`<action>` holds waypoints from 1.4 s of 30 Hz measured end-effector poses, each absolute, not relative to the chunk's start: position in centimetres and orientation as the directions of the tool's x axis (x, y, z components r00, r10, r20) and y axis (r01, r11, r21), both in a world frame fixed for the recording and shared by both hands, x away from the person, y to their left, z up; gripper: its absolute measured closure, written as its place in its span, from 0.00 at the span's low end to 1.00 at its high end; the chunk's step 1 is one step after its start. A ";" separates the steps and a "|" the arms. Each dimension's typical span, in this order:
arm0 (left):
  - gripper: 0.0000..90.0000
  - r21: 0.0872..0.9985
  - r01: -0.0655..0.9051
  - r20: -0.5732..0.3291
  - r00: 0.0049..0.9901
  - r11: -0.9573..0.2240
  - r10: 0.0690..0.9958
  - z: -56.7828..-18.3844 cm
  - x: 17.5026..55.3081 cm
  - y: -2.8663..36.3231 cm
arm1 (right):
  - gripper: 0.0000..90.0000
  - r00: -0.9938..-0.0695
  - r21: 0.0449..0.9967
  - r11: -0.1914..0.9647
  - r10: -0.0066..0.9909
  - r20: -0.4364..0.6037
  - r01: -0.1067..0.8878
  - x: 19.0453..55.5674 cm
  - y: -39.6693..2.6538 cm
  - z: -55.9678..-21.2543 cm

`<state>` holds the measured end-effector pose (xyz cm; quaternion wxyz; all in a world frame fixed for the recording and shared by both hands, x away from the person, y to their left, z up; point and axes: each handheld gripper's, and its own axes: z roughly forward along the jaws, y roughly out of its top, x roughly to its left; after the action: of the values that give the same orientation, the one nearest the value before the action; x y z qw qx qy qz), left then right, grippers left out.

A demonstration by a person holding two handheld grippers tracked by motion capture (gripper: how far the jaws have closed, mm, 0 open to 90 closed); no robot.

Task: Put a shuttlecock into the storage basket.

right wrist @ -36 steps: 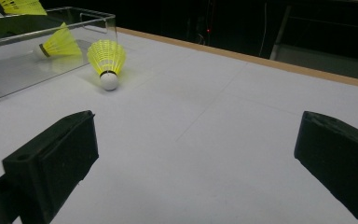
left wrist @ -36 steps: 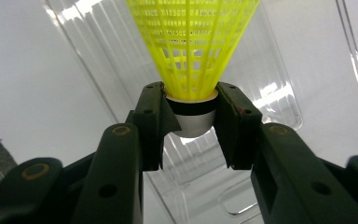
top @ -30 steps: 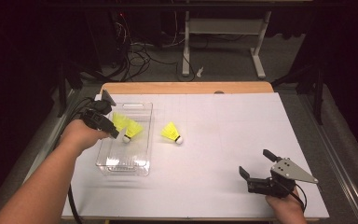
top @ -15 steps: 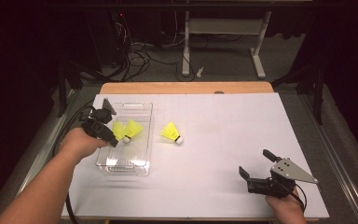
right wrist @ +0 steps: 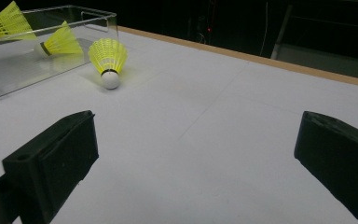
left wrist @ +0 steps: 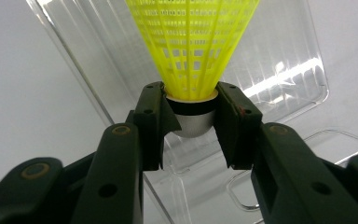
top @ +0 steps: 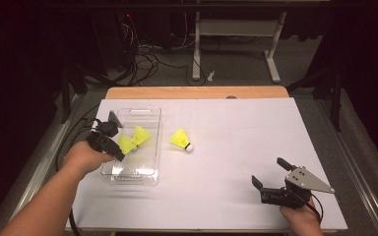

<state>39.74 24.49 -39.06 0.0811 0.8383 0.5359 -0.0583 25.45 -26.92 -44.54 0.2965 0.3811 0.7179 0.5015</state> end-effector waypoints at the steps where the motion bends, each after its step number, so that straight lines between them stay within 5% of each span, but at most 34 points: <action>1: 0.72 0.073 0.907 -0.183 0.420 -0.414 0.889 -39.1 39.7 24.5 | 0.00 -0.534 0.946 0.208 0.844 -0.044 0.250 25.5 -26.9 -44.6; 42: 0.72 0.063 0.901 -0.172 0.434 -0.430 0.884 -40.2 39.6 24.3 | 0.00 -0.539 0.943 0.217 0.841 -0.049 0.253 25.5 -26.8 -44.7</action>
<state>39.61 24.33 -40.20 0.0727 0.8436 0.5291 -0.0563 25.50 -26.76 -44.68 0.2949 0.3787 0.7223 0.4979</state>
